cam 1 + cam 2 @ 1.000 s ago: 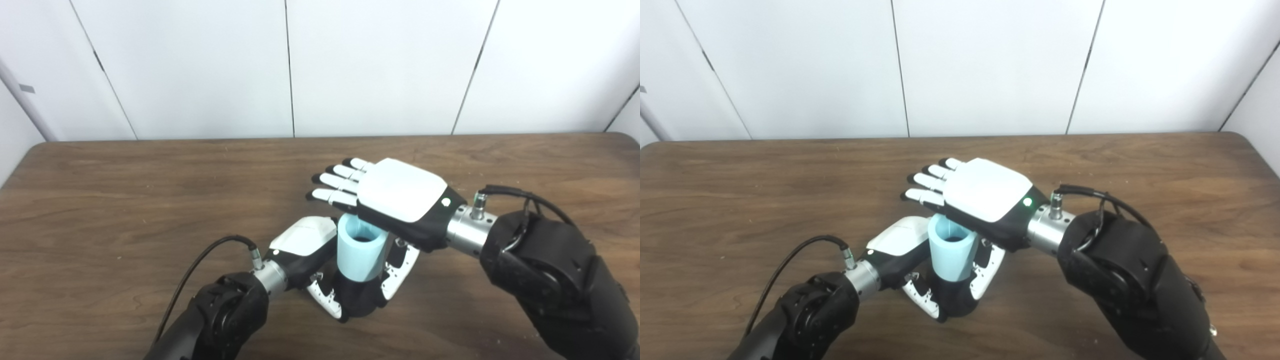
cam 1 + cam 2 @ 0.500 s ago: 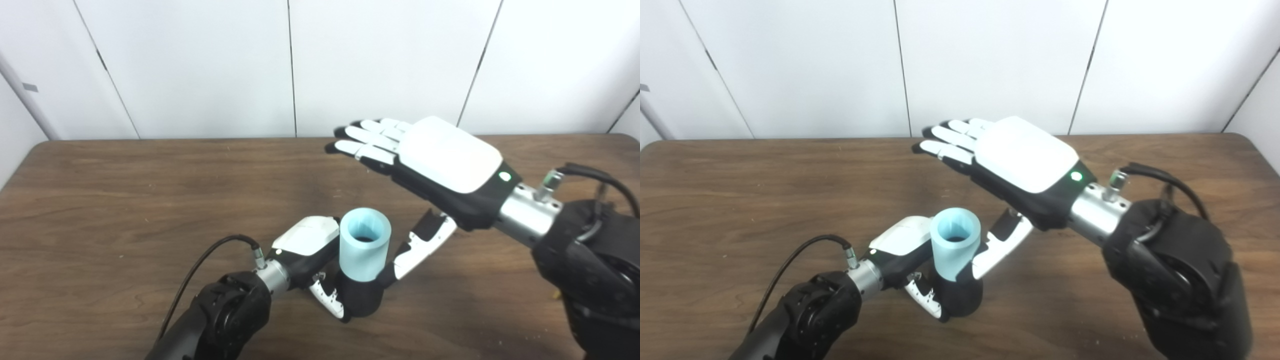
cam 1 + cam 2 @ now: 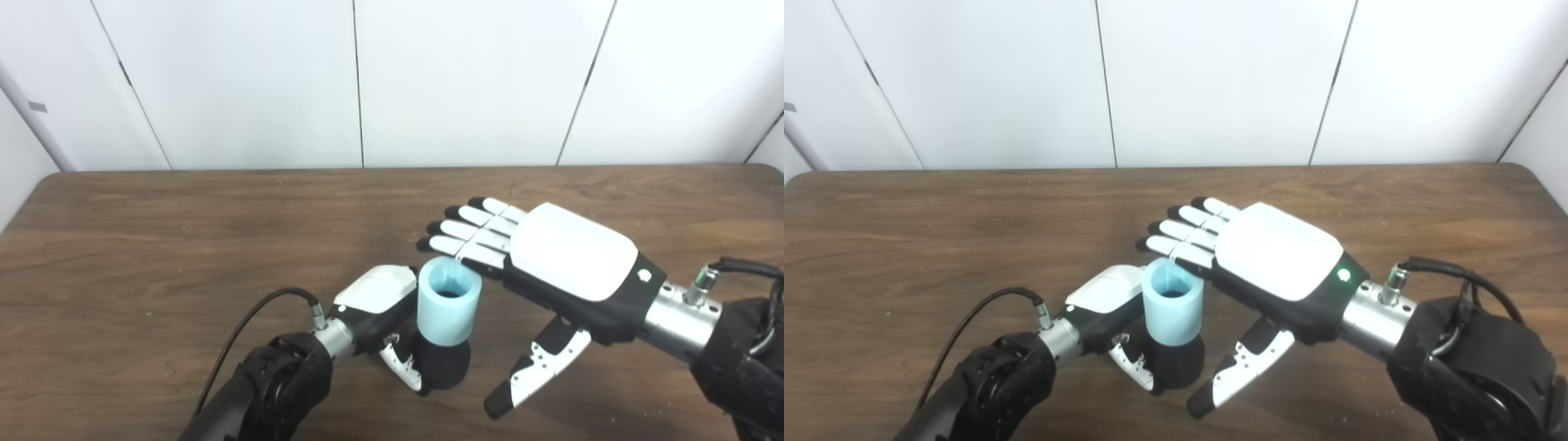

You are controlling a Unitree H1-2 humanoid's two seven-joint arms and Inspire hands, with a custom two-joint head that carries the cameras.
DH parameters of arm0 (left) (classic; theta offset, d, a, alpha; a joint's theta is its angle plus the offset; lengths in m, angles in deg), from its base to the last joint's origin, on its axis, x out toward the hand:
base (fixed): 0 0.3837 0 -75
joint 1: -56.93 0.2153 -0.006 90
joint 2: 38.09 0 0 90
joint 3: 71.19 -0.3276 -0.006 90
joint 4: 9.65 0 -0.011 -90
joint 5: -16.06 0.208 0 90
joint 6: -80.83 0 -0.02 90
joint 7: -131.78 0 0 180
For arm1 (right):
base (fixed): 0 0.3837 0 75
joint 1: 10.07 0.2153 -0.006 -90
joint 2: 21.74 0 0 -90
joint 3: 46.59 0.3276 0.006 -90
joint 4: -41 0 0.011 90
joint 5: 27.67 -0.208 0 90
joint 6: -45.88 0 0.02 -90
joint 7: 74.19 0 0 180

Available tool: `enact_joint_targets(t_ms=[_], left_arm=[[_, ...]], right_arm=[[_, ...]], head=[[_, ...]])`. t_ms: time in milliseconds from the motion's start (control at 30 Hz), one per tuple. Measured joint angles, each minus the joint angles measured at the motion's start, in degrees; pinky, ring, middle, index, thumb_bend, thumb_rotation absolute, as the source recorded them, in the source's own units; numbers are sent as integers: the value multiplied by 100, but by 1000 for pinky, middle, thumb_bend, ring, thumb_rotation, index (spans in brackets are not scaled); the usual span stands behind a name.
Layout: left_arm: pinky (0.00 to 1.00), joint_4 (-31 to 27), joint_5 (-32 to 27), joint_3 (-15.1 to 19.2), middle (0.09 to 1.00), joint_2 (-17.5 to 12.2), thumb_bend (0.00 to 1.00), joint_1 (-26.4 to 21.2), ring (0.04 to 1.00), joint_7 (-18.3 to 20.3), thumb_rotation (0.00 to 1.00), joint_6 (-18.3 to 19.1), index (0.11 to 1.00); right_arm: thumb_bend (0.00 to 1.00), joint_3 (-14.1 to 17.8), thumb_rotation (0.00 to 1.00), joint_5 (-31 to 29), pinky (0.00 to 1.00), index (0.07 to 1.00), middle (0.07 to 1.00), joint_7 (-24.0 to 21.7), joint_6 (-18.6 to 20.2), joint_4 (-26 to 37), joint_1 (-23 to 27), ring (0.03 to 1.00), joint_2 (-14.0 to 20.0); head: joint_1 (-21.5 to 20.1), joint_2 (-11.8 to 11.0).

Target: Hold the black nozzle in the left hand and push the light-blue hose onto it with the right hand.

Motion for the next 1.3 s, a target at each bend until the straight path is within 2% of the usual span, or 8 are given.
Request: enact_joint_targets(t_ms=[267, 300, 400, 733, 833, 1300], left_arm=[[1000, -1, 4, -9, 553, -10, 511, -6, 760, 0, 0, 1, 431], [1000, -2, 9, -14, 523, -12, 516, -9, 759, 0, 0, 0, 454], [1000, -2, 49, -49, 495, -22, 521, -34, 758, 0, 0, 0, 474], [1000, -2, 148, -103, 492, -41, 521, -63, 774, 1, 0, 1, 477], [1000, -4, 149, -103, 541, -44, 512, -63, 776, 4, 0, 7, 429], [1000, -25, 124, -102, 541, -44, 514, -63, 762, 26, 0, 36, 441]], right_arm=[[667, -23, 999, -57, 1000, 971, 1000, 251, -358, -46, -270, 1000, -13], [667, -34, 1000, -50, 1000, 976, 1000, 257, -396, -68, -287, 1000, -16], [668, -110, 1000, -10, 1000, 982, 1000, 259, -407, -108, -384, 1000, -51], [676, -160, 1000, 106, 1000, 956, 991, 269, -508, -180, -582, 1000, -167], [692, -178, 1000, 267, 1000, 953, 991, 269, -586, -189, -659, 1000, -169], [700, -165, 1000, 390, 1000, 926, 969, 333, -628, -223, -746, 1000, -184]], head=[[-17, 9], [-9, 17], [-9, 26], [-26, 9], [-18, 9], [-44, 26]])
